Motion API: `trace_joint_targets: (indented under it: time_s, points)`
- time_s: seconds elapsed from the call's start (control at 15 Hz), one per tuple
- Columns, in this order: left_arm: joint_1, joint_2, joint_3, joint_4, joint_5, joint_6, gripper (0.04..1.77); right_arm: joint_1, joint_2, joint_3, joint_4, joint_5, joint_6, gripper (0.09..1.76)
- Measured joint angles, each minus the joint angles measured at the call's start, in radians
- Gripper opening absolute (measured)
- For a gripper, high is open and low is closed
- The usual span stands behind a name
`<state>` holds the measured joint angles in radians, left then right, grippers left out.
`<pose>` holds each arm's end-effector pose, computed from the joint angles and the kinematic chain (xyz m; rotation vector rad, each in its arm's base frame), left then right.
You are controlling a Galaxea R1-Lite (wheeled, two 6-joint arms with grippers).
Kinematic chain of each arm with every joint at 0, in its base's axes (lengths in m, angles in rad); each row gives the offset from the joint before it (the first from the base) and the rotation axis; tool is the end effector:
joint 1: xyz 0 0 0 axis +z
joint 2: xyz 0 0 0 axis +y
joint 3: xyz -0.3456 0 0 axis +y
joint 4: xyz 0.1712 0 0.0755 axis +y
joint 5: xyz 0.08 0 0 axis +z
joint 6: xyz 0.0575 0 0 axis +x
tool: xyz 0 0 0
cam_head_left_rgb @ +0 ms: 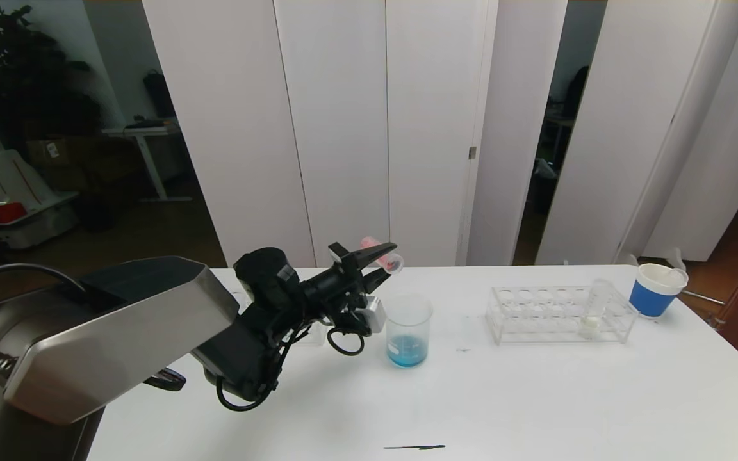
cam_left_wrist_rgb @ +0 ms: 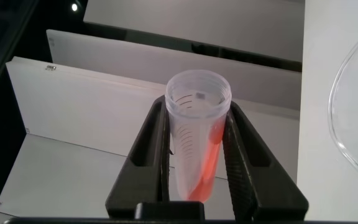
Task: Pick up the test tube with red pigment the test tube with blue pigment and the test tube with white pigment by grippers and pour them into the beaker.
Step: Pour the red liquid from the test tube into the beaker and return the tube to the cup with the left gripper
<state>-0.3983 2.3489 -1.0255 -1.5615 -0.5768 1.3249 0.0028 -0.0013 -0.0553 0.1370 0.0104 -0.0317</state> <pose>0.4324 -0.2160 0.1289 1.2275 -0.8500 -0.6587 -0.0419 0.0005 0.0736 -0.0314 0.0802 0.0145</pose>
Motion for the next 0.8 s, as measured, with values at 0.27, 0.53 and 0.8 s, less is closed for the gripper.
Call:
trace_joint_targets:
  time_s: [0.27,0.53,0.8]
  points:
    - [0.011,0.036,-0.029,0.000,-0.067,0.000,0.60,0.000,0.000,0.000,0.000,0.000,0.000,1.75]
    - [0.011,0.063,-0.084,0.000,-0.099,0.018,0.60,0.000,0.000,0.000,0.000,0.000,0.000,1.75]
    - [0.002,0.067,-0.118,0.000,-0.124,0.025,0.60,0.000,0.000,0.000,0.000,0.000,0.000,1.75]
